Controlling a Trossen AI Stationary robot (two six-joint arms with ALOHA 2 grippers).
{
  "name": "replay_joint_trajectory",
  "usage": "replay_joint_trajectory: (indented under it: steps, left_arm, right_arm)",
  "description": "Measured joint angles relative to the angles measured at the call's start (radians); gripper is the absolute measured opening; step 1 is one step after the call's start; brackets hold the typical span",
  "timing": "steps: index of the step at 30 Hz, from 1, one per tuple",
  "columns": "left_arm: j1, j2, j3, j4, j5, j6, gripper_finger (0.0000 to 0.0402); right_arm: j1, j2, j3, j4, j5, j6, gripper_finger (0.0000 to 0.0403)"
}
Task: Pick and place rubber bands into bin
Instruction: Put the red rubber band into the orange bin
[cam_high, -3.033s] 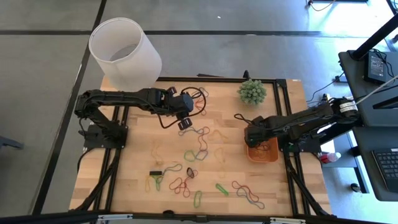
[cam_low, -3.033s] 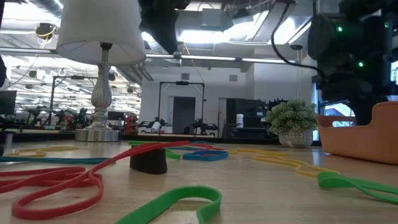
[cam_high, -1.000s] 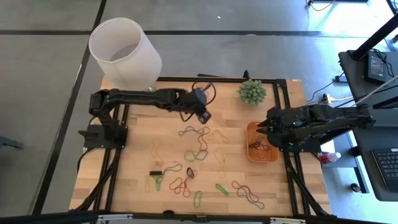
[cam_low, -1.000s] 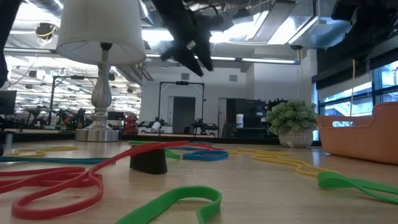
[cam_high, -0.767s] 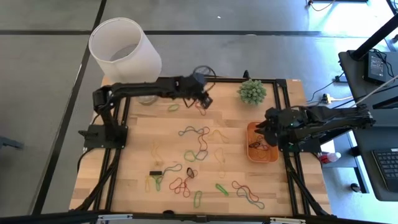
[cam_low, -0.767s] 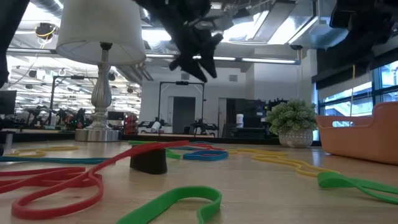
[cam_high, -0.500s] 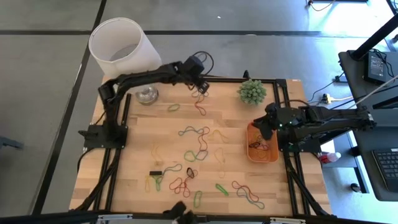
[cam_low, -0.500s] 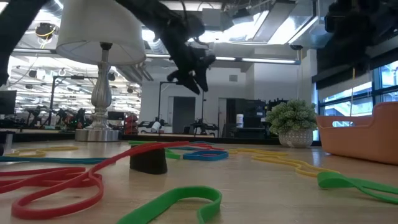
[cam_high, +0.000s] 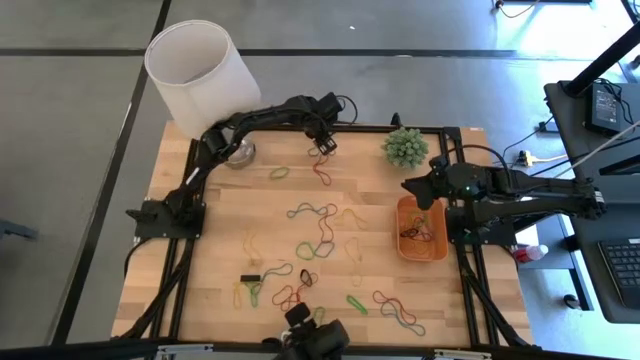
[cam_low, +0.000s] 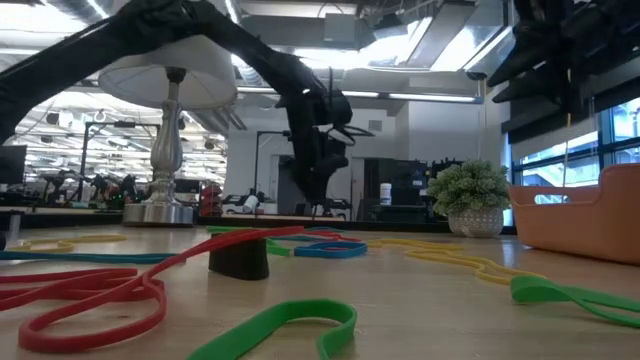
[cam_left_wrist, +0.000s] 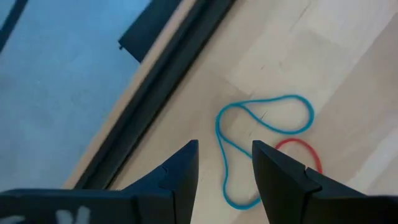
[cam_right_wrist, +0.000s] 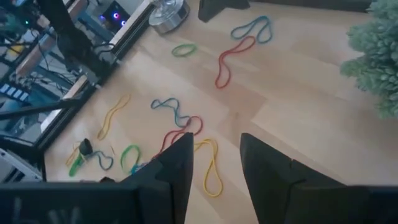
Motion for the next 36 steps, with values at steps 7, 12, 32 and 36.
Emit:
replay_joint_trajectory:
  steps: [7,12,32,36]
  left_arm:
    - [-0.011,0.02,-0.003,-0.003,0.027,-0.055,0.0143]
    - [-0.03,0.021,-0.003,0.005,0.01,-0.131,0.0143]
    - [-0.133,0.074,-0.004,0.068,-0.214,-0.652,0.0143]
    - [-0.15,0.078,-0.005,0.077,-0.284,-0.713,0.0143]
  right_arm:
    - [-0.005,0.007,0.0,0.0,0.0,0.04,0.0135]
    - [-0.005,0.007,0.0,0.0,0.0,0.038,0.0135]
    - [-0.005,0.006,0.0,-0.008,-0.071,-0.066,0.0135]
    - [-0.005,0.005,0.0,-0.009,-0.133,-0.098,0.0135]
